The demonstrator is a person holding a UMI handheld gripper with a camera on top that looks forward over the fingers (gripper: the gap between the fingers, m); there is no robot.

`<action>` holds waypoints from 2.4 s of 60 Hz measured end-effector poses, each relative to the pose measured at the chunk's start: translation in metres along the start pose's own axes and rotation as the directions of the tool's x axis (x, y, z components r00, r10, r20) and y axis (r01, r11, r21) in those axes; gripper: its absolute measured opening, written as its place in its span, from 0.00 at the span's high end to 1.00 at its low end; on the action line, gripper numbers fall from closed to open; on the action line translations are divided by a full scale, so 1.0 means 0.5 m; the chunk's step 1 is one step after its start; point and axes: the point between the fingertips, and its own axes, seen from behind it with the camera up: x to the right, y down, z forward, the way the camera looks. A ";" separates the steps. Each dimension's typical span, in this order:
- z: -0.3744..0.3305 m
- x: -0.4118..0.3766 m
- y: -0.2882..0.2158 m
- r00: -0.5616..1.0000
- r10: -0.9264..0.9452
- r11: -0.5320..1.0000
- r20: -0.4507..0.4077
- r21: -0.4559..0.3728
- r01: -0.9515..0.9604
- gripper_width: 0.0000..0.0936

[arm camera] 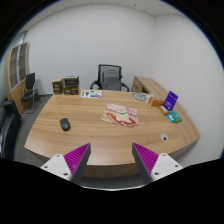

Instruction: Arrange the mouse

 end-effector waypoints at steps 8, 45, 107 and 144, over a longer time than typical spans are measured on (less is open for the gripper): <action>0.005 0.015 -0.002 1.000 0.009 1.000 -0.014 0.005 -0.009 0.07; 0.113 -0.250 0.016 0.995 -0.017 0.998 0.095 0.063 0.011 0.07; 0.558 -0.565 0.006 0.994 -0.045 0.993 0.098 0.114 0.034 0.07; 0.678 -0.563 -0.069 0.994 0.003 0.996 0.112 0.092 -0.013 0.09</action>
